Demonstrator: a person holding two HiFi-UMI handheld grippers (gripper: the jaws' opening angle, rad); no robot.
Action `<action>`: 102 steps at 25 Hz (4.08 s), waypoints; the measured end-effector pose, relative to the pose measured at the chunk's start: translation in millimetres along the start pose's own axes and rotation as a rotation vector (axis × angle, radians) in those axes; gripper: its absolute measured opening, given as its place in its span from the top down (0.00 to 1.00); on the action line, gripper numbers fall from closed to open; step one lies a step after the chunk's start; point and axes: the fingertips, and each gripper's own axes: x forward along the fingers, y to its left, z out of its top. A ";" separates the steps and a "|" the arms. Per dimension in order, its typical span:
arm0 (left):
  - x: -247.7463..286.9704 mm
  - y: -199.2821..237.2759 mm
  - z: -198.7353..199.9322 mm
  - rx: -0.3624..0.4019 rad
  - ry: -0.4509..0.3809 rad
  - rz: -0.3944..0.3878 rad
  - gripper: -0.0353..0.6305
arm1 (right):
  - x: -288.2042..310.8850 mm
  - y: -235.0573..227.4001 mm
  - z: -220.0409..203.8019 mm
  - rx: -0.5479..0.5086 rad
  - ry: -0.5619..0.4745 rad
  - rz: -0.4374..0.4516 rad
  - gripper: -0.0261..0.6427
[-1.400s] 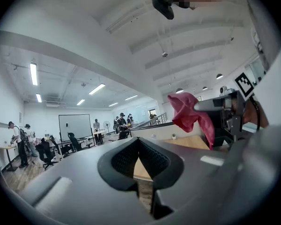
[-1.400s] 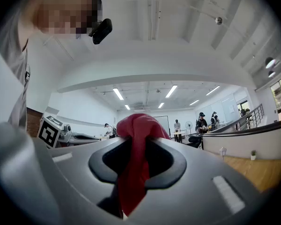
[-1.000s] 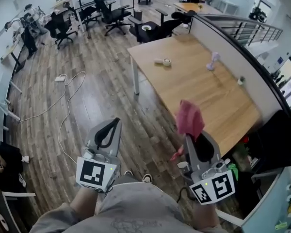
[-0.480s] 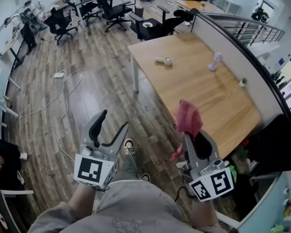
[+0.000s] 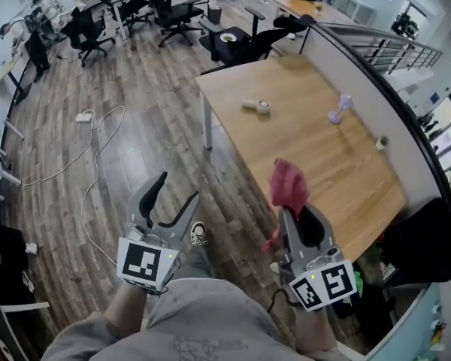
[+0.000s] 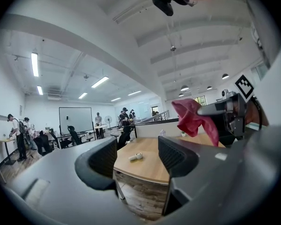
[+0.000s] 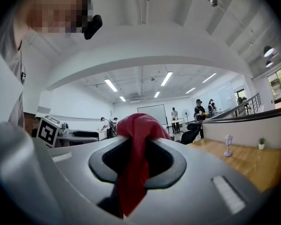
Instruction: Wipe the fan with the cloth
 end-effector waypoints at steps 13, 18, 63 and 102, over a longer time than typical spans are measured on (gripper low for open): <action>170.3 110.9 -22.0 0.078 0.053 -0.118 0.53 | 180.8 -75.2 -16.8 0.022 0.117 -0.123 0.82; 227.6 145.8 -27.3 0.099 0.063 -0.201 0.53 | 240.6 -98.5 -20.6 0.039 0.138 -0.177 0.82; 618.8 78.4 -262.5 0.344 0.500 -0.699 0.52 | 422.0 -398.1 -222.6 0.268 0.506 -0.334 0.82; 638.8 57.9 -347.0 0.299 0.527 -0.895 0.65 | 542.0 -348.9 -319.7 0.138 0.715 -0.209 0.82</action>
